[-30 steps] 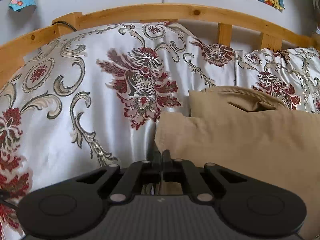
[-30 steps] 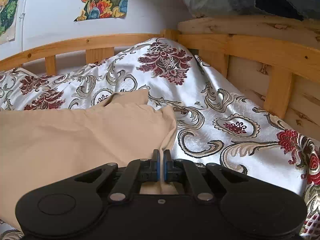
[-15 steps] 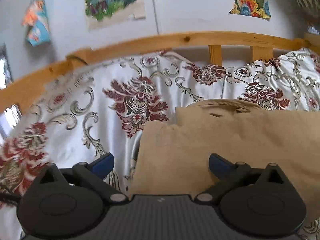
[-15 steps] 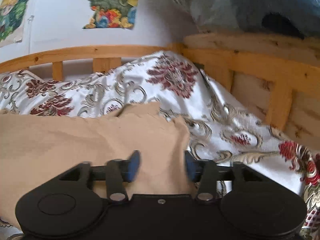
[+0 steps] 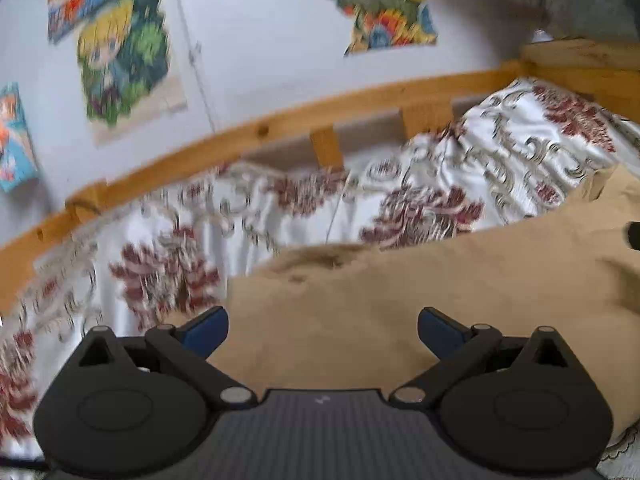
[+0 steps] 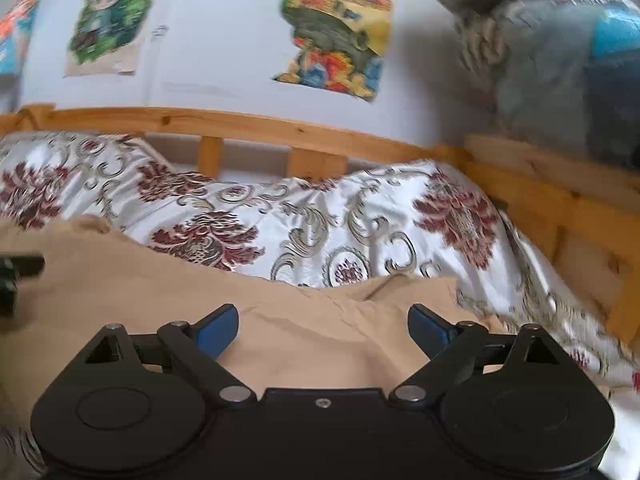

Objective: Fold large clothes
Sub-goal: 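Open both tools and release the jacket edge, then lift both open tools away from the folded jacket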

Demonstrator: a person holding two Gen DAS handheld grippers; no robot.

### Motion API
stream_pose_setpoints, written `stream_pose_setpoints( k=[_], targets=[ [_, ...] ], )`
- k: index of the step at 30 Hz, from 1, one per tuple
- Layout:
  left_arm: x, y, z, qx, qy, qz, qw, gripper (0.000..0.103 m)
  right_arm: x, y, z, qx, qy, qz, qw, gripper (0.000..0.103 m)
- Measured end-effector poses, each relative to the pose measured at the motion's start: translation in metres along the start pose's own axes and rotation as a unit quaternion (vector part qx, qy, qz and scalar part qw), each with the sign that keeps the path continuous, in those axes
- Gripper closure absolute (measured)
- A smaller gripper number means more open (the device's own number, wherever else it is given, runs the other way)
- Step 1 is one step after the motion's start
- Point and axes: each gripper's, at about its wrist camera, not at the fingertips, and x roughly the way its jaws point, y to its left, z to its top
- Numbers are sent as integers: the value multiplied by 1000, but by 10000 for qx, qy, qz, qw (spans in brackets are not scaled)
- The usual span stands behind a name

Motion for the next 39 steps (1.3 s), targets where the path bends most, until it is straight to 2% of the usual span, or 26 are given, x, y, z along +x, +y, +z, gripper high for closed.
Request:
stream_pose_setpoints(
  k=[3,9,16,22,25,28,32,36,39],
  targets=[
    [17,5,-10,21,253,121,9996,0,-2,-10,-8,243,217,-159,9993,3],
    [21,2,-19,153,219,216,9994,0,11,-2,-17,103,278,-19,9996,2],
    [41,1,-31,84,631,17,9980,0,30,17,-36,-386,489,-56,9980,1],
    [53,6,-40,-123,757,-169,9969,0,50,5,-48,49,952,170,9953,1],
    [53,8,-41,-199,762,-218,9967,0,51,6,-48,62,978,183,9950,1],
    [44,12,-40,-227,665,-246,9972,1,41,-1,-45,247,889,259,9954,1],
    [24,25,-42,-446,554,-329,9969,0,14,-12,-41,430,786,129,9959,1],
    [-3,36,-47,-833,636,-560,9929,0,-20,-23,-42,976,1024,45,9899,1],
    [-21,32,-52,-820,677,-663,9921,0,-52,-31,-48,1375,1106,62,9843,1]
  ],
)
